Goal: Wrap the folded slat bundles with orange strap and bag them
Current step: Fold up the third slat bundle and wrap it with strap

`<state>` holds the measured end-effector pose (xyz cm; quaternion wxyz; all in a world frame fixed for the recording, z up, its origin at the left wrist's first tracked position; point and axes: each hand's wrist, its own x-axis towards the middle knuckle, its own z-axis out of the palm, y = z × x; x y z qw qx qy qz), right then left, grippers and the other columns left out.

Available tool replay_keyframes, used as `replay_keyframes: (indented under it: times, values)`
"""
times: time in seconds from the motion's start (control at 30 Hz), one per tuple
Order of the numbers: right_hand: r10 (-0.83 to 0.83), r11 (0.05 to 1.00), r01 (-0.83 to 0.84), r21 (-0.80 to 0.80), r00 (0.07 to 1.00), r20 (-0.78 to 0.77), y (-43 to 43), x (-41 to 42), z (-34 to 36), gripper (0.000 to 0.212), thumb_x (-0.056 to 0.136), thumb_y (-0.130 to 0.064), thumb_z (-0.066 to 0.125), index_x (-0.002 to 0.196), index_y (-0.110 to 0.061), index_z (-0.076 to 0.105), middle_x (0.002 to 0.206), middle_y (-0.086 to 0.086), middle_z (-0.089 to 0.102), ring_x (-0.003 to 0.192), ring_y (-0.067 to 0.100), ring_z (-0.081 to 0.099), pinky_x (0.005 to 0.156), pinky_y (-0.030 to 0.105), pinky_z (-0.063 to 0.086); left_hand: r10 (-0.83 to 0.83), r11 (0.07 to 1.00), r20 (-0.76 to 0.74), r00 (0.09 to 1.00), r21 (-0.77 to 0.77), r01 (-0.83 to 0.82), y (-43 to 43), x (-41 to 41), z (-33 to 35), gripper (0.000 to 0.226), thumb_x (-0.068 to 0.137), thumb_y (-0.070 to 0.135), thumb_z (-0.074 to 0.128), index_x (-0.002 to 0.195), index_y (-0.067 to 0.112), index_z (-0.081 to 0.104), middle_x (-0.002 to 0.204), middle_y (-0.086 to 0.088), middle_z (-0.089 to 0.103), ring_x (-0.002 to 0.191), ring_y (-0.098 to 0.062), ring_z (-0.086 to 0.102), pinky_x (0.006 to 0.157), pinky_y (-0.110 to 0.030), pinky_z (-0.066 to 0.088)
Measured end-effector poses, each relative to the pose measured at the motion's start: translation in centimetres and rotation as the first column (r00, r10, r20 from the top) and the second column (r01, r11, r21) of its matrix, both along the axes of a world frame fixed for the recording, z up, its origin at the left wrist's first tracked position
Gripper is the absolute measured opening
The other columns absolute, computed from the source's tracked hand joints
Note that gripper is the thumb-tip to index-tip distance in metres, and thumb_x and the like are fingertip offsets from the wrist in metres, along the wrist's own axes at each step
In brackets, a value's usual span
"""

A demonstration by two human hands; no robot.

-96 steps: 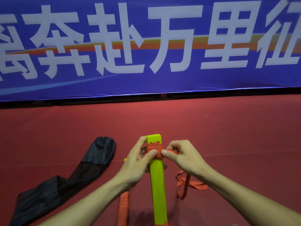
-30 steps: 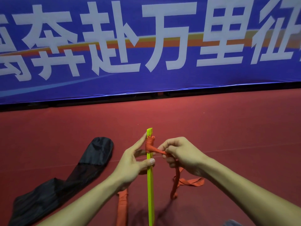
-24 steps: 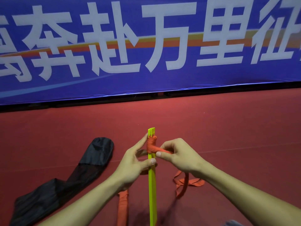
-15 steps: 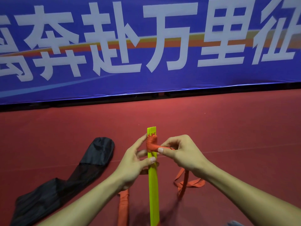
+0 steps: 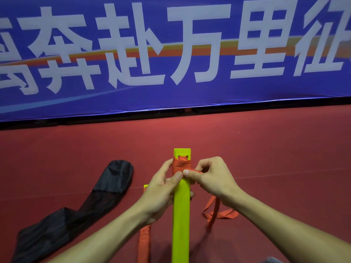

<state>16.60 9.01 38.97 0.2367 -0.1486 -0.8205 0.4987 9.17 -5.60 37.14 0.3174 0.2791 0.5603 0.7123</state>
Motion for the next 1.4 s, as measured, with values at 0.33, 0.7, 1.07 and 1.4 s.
replay_keyframes:
  times: [0.33,0.7,1.07,1.4]
  values:
    - [0.230,0.949,-0.233,-0.213,0.972,-0.037,-0.5,1.3,1.3,0.023,0.086,-0.018,0.073,0.065,-0.009,0.070,0.044,-0.002,0.051,0.041,0.014,0.035,0.042,0.023,0.025,0.143,0.988,-0.106,0.984,0.069,-0.136,0.0,-0.3,-0.1,0.039,0.082,0.023,0.063,0.119,0.019,0.053,0.080,-0.020,0.071,0.060,-0.031,0.064,0.062,-0.038,0.056]
    - [0.176,0.948,-0.198,-0.249,0.978,-0.109,-0.7,1.0,0.9,0.008,0.087,-0.008,0.071,0.088,-0.002,0.068,0.062,0.007,0.058,0.041,0.016,0.042,0.039,0.022,0.030,0.202,0.976,-0.142,0.969,0.109,-0.188,0.1,-0.6,-0.6,0.037,0.085,0.024,0.063,0.120,0.019,0.054,0.072,-0.017,0.063,0.054,-0.027,0.058,0.056,-0.037,0.055]
    - [0.240,0.953,-0.241,-0.184,0.970,-0.030,0.1,1.1,0.4,0.035,0.091,0.021,0.037,0.094,-0.005,0.061,0.073,0.000,0.062,0.058,0.015,0.055,0.058,0.028,0.051,0.219,0.974,-0.141,0.966,0.097,-0.206,-0.1,-1.2,-1.4,0.057,0.091,0.011,0.062,0.126,0.053,0.044,0.068,-0.015,0.063,0.053,-0.028,0.059,0.053,-0.034,0.055]
    - [0.287,0.958,-0.286,-0.021,0.956,0.054,-0.3,1.3,0.8,0.019,0.087,-0.019,0.072,0.073,-0.006,0.068,0.062,0.001,0.057,0.058,0.009,0.043,0.057,0.026,0.036,0.173,0.984,-0.231,0.957,0.080,-0.159,0.2,-0.6,-1.6,0.067,0.086,0.018,0.068,0.136,0.054,0.040,0.064,-0.014,0.060,0.052,-0.027,0.058,0.056,-0.036,0.055]
